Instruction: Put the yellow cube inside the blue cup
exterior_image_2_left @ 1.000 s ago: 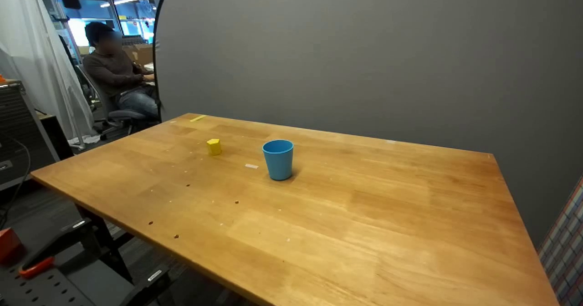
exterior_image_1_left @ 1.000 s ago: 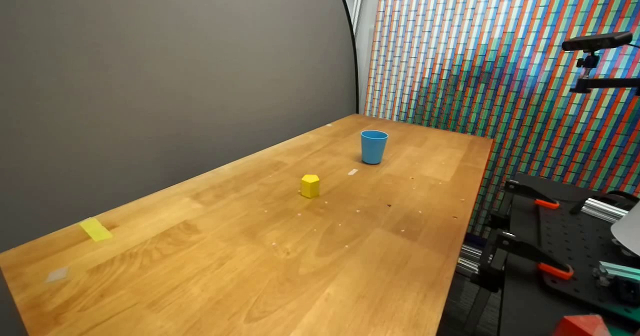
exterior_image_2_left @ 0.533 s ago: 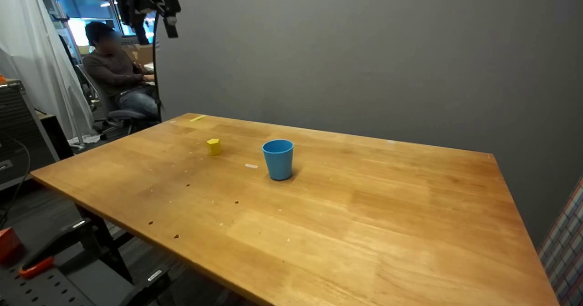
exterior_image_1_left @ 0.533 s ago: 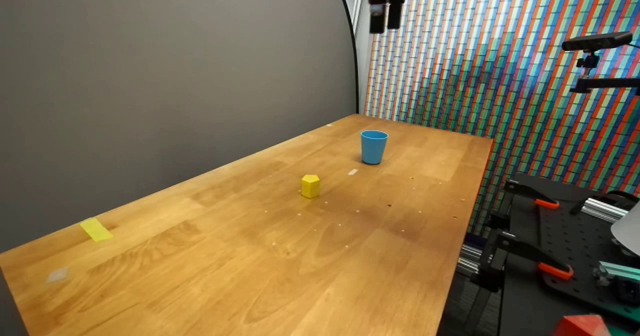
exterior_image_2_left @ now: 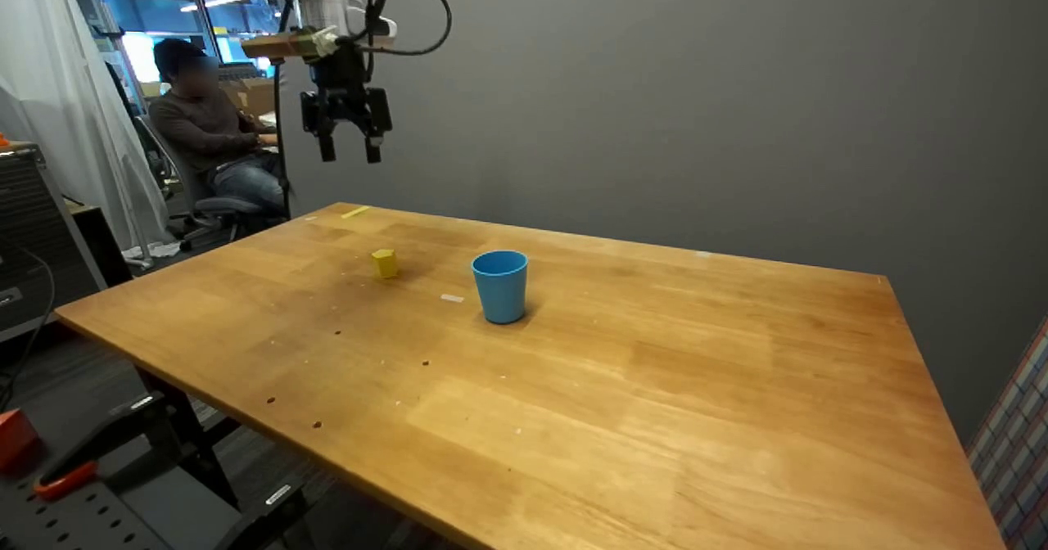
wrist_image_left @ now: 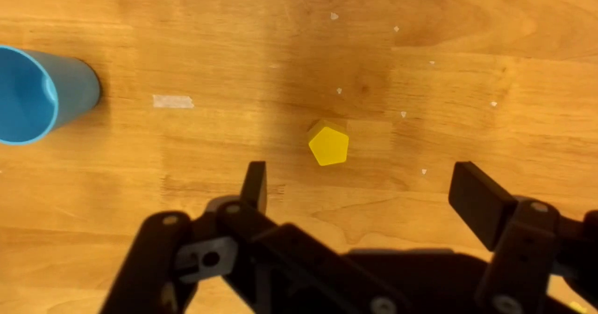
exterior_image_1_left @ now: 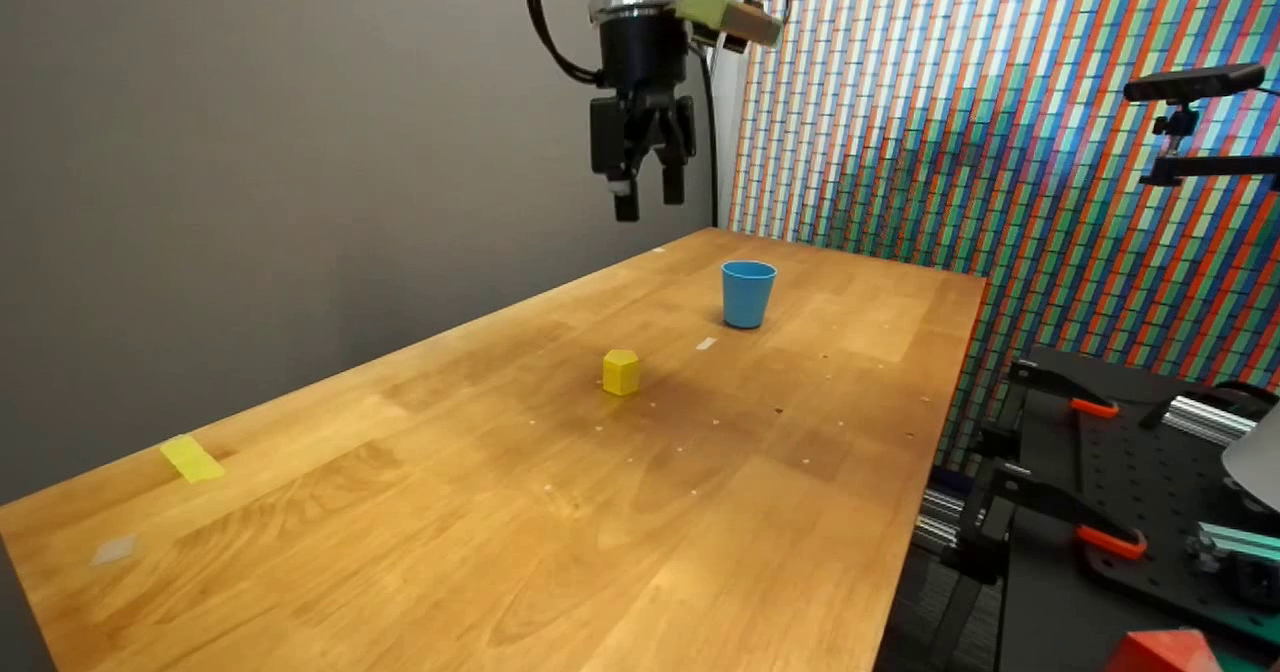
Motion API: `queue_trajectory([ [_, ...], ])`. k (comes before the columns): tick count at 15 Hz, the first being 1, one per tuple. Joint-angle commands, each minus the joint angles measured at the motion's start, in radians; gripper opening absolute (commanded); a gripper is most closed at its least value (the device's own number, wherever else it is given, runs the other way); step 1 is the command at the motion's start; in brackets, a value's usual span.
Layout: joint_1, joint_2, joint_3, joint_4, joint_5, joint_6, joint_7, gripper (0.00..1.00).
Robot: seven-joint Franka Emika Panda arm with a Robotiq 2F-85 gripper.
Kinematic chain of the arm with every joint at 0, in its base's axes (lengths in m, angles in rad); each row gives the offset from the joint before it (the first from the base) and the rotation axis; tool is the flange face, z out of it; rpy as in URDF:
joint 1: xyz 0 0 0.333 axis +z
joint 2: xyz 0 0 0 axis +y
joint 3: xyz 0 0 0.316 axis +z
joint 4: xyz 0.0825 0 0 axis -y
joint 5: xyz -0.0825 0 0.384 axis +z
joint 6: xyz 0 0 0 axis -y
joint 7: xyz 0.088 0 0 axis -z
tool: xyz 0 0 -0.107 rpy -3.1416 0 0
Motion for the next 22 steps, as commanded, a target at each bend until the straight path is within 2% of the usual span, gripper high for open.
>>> queue_trajectory([
  [1,0.045,0.132,-0.043,0.126,0.027,-0.018,0.017,1.00],
  [11,0.119,0.362,-0.101,0.266,0.050,-0.024,0.122,1.00],
  [21,0.146,0.493,-0.165,0.370,0.056,-0.057,0.266,1.00],
  [22,0.140,0.504,-0.160,0.383,0.064,-0.078,0.256,0.75],
])
